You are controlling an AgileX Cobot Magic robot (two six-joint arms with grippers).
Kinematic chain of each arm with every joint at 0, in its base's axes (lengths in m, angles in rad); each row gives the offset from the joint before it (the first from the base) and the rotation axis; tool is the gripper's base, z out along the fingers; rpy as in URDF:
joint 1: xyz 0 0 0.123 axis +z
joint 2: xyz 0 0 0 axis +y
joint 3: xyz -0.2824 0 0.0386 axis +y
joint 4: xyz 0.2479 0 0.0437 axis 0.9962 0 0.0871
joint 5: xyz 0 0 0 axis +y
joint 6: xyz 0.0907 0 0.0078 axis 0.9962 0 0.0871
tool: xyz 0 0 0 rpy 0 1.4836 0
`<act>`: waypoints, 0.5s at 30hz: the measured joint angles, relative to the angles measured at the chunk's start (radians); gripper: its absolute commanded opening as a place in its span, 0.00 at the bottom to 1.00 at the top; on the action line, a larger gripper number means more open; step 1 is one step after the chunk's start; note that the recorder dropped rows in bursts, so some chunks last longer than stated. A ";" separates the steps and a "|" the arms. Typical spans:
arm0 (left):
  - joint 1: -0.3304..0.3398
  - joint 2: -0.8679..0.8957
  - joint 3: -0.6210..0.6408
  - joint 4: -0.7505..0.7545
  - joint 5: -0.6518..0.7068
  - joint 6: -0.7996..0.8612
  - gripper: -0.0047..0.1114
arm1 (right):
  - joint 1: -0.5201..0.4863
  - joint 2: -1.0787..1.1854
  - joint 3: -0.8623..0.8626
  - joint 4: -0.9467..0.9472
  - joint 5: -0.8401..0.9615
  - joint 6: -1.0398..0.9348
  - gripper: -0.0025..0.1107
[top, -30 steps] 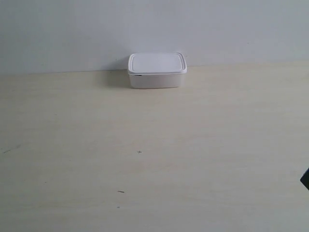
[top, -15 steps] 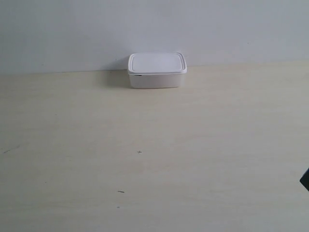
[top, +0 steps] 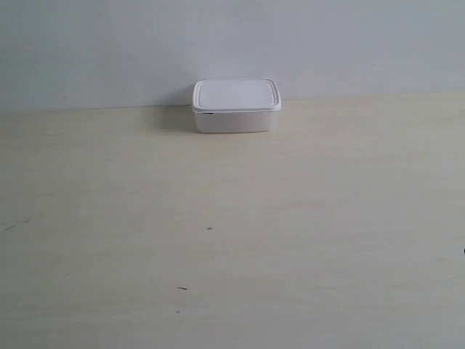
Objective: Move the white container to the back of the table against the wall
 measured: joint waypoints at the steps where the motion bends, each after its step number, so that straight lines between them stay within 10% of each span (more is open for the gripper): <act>1: 0.036 0.000 0.000 0.000 0.000 0.000 0.04 | -0.023 0.000 0.000 0.000 0.000 0.000 0.02; 15: 0.439 0.000 0.000 0.000 0.000 0.000 0.04 | -0.363 0.000 0.000 0.009 0.000 0.002 0.02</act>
